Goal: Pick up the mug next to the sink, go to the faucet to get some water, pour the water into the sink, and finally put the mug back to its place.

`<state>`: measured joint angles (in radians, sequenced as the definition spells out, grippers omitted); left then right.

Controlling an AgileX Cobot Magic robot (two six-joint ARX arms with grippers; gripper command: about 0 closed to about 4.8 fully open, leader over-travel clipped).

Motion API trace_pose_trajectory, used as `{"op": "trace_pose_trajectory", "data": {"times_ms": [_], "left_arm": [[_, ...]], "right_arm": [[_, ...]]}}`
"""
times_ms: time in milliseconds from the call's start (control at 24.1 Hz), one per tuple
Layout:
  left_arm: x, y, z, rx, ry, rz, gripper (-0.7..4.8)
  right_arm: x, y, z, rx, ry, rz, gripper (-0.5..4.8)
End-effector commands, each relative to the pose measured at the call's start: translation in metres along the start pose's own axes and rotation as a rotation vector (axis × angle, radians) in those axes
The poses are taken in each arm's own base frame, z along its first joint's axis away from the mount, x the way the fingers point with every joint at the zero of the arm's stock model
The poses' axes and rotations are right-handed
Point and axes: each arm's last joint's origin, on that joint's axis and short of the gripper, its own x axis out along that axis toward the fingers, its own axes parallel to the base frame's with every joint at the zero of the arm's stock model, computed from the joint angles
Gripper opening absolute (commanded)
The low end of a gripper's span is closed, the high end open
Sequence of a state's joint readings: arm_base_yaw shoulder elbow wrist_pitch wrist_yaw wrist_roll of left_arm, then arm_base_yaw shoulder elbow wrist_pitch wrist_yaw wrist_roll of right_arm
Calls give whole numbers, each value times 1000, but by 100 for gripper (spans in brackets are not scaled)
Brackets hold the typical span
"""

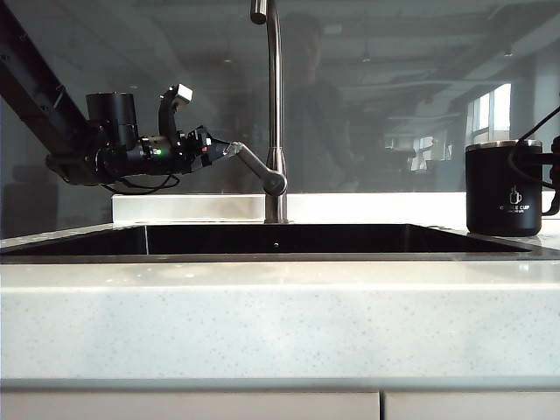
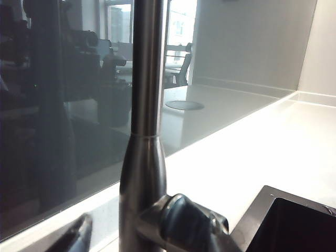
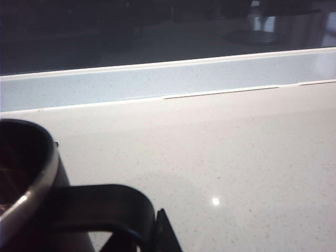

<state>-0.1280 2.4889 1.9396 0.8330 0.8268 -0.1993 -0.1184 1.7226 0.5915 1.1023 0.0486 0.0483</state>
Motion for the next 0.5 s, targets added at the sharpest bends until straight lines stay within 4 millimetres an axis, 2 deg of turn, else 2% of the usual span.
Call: {"op": "trace_pose_trajectory", "data": {"times_ms": [41,207,332,497], "left_arm": [[-1,0,5,15,-12,-6,274],[-1,0,5,15,-12,-5,274],[-1,0,5,15,-12,-5,274],[-1,0,5,15,-12,-5,274]], "right_arm": [[0,0,6,2,-36,4,66],[0,0,4,1,-15,2,73],[0,0,3,1,-11,2,118],[0,0,3,1,-9,-1,118]]}}
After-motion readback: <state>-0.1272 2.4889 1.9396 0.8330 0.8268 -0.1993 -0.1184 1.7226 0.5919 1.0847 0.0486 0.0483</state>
